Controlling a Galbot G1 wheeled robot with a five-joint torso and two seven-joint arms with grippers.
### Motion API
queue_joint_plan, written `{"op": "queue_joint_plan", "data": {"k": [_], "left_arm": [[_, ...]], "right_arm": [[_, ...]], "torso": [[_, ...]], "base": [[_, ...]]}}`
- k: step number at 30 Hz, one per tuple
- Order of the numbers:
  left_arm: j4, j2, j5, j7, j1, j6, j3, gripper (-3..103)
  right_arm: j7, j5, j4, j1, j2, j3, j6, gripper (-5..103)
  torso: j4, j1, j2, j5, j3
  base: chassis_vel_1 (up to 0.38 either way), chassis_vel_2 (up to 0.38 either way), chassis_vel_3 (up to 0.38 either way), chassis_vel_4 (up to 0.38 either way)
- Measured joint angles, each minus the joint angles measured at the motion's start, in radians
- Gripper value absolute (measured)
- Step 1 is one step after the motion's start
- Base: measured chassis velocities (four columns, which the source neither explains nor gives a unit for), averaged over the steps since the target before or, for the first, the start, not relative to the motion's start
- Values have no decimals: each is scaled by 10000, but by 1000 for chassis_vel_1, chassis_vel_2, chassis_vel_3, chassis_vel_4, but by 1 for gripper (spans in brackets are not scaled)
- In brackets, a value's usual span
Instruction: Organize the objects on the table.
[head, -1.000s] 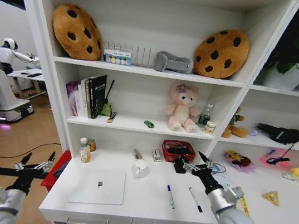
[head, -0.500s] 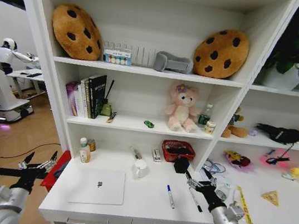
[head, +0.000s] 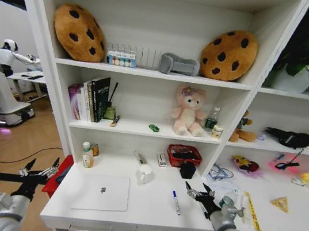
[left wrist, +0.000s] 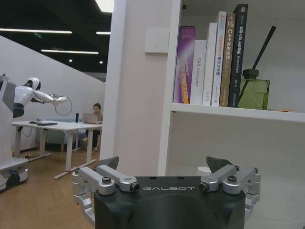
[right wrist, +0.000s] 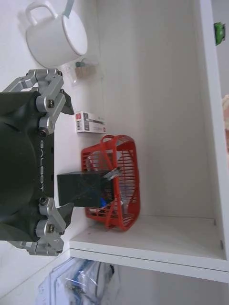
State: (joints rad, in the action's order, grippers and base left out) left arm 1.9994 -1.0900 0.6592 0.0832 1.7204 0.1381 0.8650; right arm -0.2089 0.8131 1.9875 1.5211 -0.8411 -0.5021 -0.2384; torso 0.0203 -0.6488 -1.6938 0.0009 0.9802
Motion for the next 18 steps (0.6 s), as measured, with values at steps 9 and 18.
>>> {"op": "queue_joint_plan", "data": {"k": [9, 18], "left_arm": [[43, -43, -189, 2, 164, 0, -62, 100], [36, 33, -260, 30, 172, -21, 61, 100]], "right_arm": [[-497, 863, -339, -888, 23, 897, -1164, 100], [-829, 967, -933, -1889, 24, 2113, -1709, 100]], "torso": [[0, 0, 0, -1, 0], [0, 0, 0, 0, 0]], "base": [[0, 0, 0, 0], [0, 0, 0, 0]]}}
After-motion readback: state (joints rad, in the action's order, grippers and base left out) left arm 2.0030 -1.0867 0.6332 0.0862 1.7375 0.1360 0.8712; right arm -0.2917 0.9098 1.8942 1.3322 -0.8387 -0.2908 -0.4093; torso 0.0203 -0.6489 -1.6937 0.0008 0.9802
